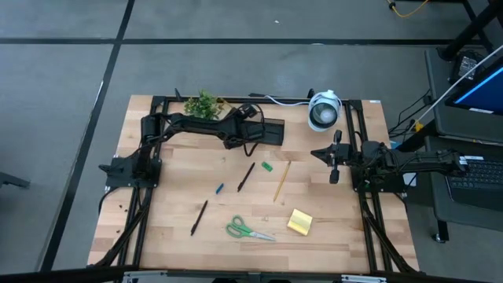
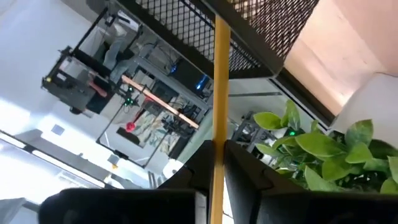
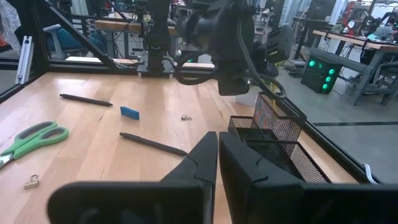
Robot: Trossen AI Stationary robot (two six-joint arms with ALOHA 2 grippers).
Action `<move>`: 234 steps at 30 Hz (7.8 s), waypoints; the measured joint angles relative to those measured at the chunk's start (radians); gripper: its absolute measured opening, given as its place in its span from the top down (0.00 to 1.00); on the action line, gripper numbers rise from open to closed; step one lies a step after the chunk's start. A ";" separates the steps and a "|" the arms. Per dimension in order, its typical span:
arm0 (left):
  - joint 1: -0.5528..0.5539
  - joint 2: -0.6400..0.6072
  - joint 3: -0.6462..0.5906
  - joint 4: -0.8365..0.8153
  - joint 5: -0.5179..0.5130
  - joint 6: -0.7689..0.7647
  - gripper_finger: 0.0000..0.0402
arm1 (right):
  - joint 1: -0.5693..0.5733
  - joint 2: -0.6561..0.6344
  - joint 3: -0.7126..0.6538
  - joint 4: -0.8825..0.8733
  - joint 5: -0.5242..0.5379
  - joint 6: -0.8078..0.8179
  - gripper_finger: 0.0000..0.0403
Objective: Pick and place office supplies into organizer
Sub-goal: Put the left yellow pencil into the black organizer, then put the yellow sticky notes into the black organizer
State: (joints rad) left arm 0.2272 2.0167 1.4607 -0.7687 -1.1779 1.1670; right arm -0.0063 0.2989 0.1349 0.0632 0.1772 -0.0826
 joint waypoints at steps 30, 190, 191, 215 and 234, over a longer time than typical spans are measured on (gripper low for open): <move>-0.013 -0.010 -0.001 0.123 -0.075 0.051 0.74 | 0.000 0.000 0.000 -0.016 0.017 0.003 0.94; -0.167 -1.070 -1.248 1.357 1.101 -1.233 0.84 | 0.837 1.915 1.757 -1.421 0.179 1.148 0.67; -0.167 -1.070 -1.248 1.357 1.101 -1.233 0.84 | 0.837 1.924 1.756 -1.421 0.179 1.143 0.67; -0.167 -1.070 -1.248 1.357 1.095 -1.235 0.84 | 0.837 2.017 1.756 -1.527 0.187 1.205 0.67; -0.167 -1.070 -1.248 1.357 1.092 -1.235 0.84 | 0.829 2.021 1.756 -1.527 0.187 1.226 0.67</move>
State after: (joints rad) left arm 0.0597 0.9466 0.2131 0.5880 -0.0860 -0.0679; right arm 0.8223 2.3203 1.8904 -1.4635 0.3645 1.1439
